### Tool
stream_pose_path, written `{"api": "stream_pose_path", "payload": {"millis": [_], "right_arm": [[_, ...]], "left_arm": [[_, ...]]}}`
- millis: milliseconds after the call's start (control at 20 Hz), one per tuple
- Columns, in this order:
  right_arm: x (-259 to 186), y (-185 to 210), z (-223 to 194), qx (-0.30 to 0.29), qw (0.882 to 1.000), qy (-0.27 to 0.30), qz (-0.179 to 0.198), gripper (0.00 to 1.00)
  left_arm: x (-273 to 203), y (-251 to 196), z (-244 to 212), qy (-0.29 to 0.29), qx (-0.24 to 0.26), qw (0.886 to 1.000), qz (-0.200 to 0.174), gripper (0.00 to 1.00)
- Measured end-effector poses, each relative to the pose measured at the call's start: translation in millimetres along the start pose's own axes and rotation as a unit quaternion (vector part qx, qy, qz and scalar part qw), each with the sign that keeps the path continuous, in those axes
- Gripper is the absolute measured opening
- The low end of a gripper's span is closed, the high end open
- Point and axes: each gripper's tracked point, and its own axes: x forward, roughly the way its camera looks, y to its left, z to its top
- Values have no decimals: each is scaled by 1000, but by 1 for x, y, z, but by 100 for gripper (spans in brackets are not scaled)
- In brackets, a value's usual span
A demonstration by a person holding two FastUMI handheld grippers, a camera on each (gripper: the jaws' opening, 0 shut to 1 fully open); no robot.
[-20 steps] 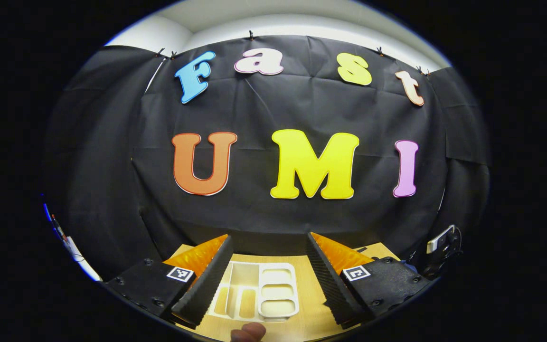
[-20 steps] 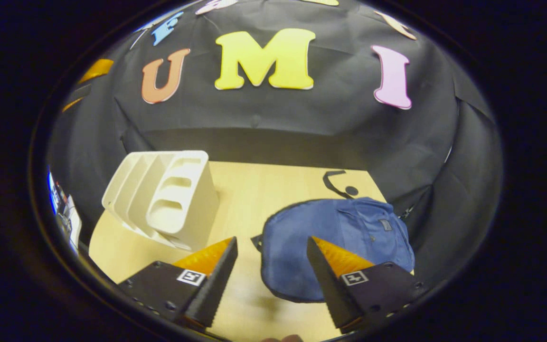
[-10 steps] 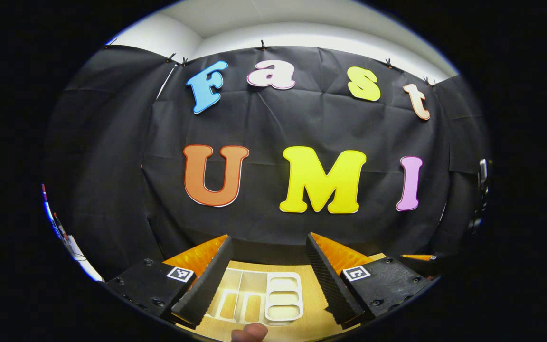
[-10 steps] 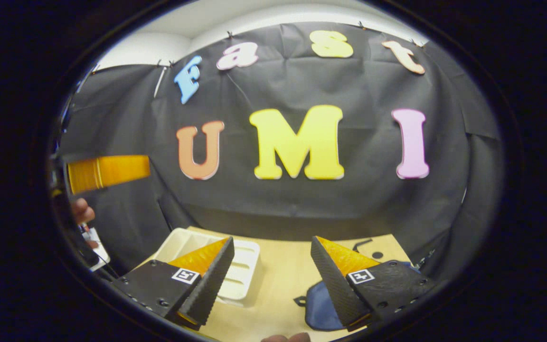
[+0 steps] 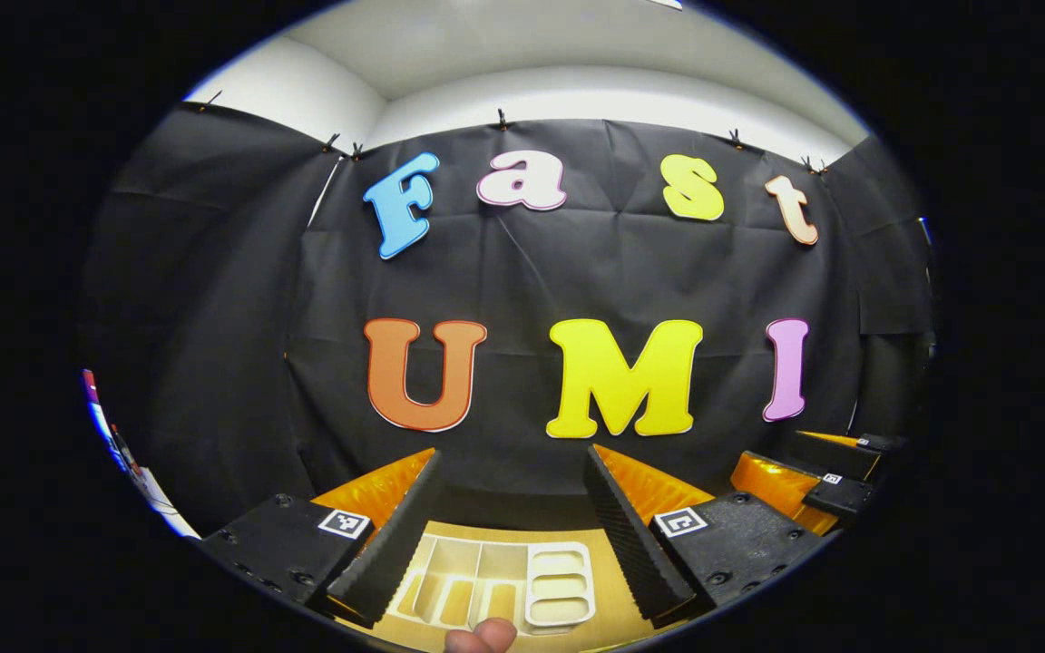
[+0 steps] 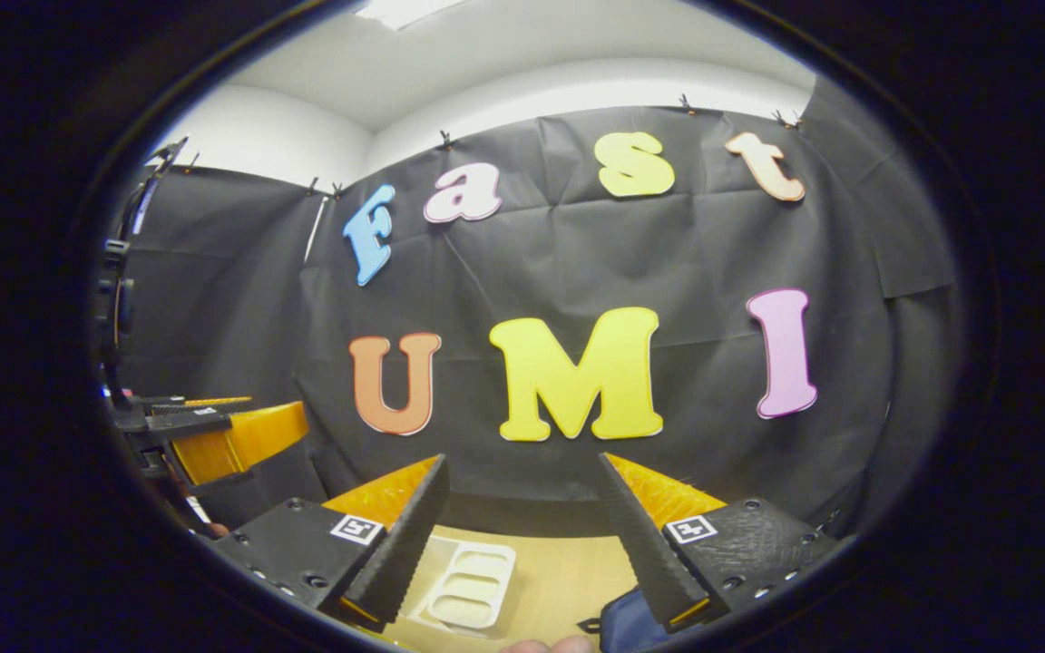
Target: Open the schoolbag, grab two books from the bookshelf and put them into the schoolbag.
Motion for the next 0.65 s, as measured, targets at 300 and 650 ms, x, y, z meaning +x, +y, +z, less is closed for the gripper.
{"api": "stream_pose_path", "payload": {"millis": [300,650], "right_arm": [[-4,-8,16,-11,999,-34,-18,96],[-4,-15,15,-18,999,-36,-26,96]], "left_arm": [[-2,-6,-11,-1,12,1000,-8,98],[3,-13,-14,6,3,1000,-12,98]]}}
